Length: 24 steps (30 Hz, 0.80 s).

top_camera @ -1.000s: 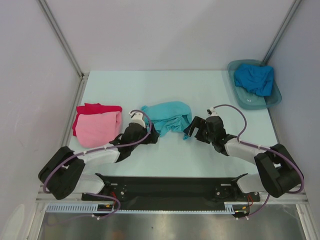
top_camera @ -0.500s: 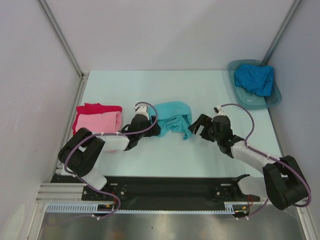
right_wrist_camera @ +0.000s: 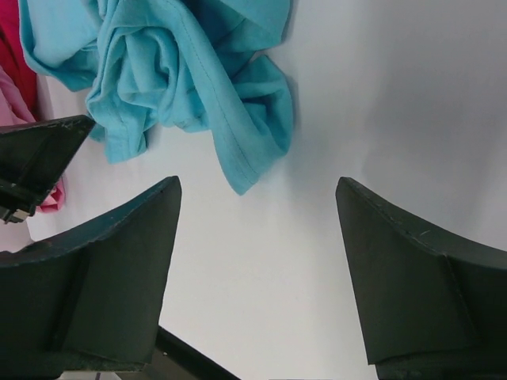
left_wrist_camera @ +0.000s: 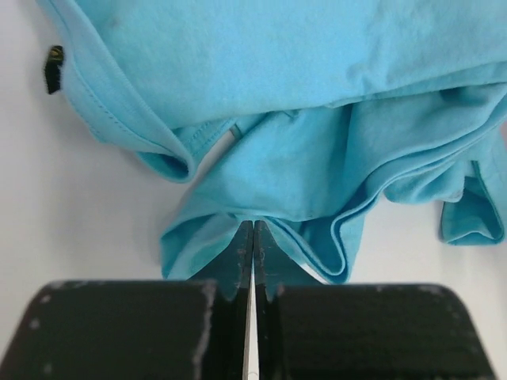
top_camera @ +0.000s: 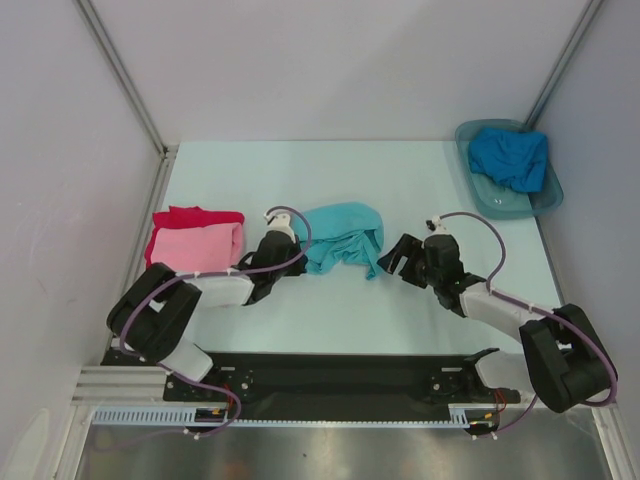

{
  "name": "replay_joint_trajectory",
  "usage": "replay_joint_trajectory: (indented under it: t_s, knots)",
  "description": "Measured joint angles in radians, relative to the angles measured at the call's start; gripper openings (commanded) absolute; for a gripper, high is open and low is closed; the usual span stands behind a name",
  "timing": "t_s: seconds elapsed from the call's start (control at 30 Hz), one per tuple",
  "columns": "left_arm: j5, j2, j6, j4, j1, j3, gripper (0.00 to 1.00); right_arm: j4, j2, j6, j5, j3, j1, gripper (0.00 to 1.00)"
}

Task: Fold and stack the t-shirts
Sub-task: Flatten the tshirt out

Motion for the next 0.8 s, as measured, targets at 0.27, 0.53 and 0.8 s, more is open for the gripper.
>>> replay_joint_trajectory:
  t_s: [0.27, 0.53, 0.8]
  knots:
    - [-0.049, -0.138, 0.007, -0.062, 0.000, -0.019, 0.00, 0.042, 0.038, 0.016, -0.002, -0.007, 0.010, 0.75]
    - [-0.060, -0.187, 0.012, -0.064, -0.001, -0.074, 0.43, 0.080, 0.092, 0.037, -0.002, -0.006, 0.053, 0.75]
    - [-0.134, -0.127, 0.026, -0.108, 0.003, -0.045, 0.65, 0.080, 0.111, 0.038, -0.001, 0.001, 0.074, 0.75]
